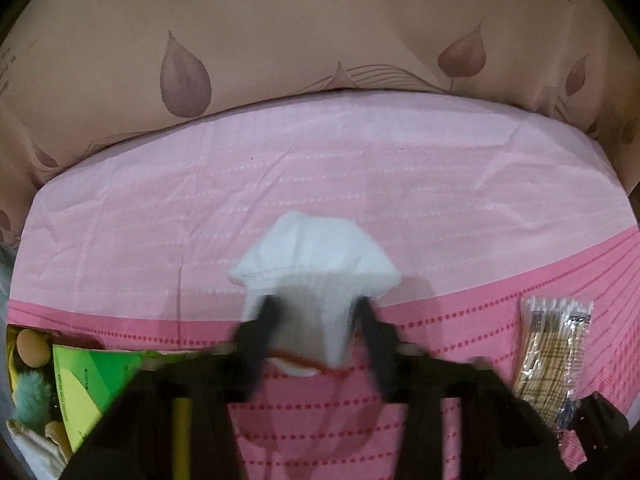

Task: Organize soft objects
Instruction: 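Grasp the white red-trimmed glove with the left tool while the right tool holds the stick packet, then carry the white glove into the gold tin and open the left tool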

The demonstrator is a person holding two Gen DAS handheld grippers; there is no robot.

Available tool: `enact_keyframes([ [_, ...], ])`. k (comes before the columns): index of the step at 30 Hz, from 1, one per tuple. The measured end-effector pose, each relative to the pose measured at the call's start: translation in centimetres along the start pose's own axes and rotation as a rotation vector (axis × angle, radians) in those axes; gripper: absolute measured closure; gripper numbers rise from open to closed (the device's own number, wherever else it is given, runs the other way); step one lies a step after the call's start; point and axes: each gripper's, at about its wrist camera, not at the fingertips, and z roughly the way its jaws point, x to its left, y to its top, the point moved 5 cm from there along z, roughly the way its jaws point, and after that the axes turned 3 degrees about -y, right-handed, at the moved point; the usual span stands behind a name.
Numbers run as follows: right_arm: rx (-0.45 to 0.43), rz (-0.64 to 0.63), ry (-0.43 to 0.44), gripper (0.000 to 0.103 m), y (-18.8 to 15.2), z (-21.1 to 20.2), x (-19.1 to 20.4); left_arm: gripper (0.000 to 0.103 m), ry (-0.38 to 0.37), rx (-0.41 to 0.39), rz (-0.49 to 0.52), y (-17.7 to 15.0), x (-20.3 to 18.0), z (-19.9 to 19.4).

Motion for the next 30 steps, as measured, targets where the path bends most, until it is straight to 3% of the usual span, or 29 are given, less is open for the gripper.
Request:
enact_keyframes([
  [3,0.0,-0.002,-0.001,0.083,0.0,0.0,0.0,0.087,-0.008,-0.008,-0.015,0.1,0.4,-0.5],
  [6,0.0,-0.002,0.0,0.083,0.0,0.0,0.0,0.089,-0.025,-0.012,-0.03,0.1,0.6,-1.2],
  [20,0.0,-0.01,-0.006,0.083,0.0,0.1,0.0,0.09,-0.082,-0.081,-0.027,-1.3,0.3,-7.6],
  [30,-0.001,-0.017,-0.011,0.083,-0.1,0.1,0.0,0.09,-0.062,-0.134,-0.031,-2.5,2.9,-12.5],
])
